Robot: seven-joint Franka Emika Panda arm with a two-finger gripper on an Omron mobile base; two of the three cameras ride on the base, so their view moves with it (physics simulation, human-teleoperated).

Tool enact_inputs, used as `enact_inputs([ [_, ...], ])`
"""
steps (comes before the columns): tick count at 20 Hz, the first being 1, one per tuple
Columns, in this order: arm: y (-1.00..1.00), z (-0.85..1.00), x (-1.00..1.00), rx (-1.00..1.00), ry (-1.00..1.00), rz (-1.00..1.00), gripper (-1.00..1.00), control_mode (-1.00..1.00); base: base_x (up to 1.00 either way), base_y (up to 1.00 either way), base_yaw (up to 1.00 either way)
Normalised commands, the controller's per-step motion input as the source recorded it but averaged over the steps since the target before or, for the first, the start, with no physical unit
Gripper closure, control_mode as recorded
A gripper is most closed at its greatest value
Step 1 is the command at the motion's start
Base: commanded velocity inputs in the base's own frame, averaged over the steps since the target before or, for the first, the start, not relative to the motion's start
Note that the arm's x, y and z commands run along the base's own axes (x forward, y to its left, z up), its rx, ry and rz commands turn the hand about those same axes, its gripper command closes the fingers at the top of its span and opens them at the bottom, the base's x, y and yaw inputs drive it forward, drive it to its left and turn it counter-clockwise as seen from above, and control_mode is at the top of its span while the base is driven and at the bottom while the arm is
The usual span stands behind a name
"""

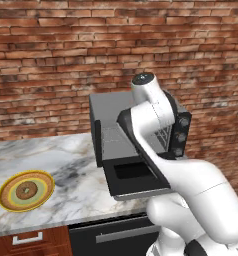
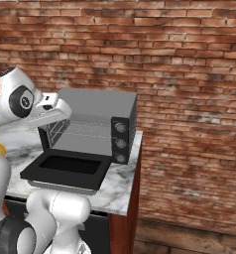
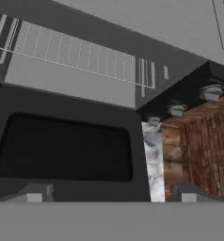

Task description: Pick up the bagel from the plate, place it on the toaster oven rack, close the door, and set the timer.

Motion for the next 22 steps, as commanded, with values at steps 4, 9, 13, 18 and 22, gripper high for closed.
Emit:
enact_inputs([
  [4, 0.30, -0.27, 0.02, -0.19, 0.02, 0.00, -1.00, -1.00, 0.00, 0.00, 0.00],
  [9, 0.20, -0.29, 0.06, -0.18, 0.01, 0.00, -1.00, -1.00, 0.00, 0.00, 0.00],
  [13, 0.14, -0.31, 0.12, -0.18, 0.00, 0.00, -1.00, -1.00, 0.00, 0.00, 0.00],
  [18, 0.13, -0.36, 0.19, -0.17, 0.00, 0.00, -1.00, -1.00, 0.00, 0.00, 0.00],
  [22, 0.14, -0.33, 0.23, -0.15, 0.00, 0.00, -1.00, -1.00, 0.00, 0.00, 0.00],
])
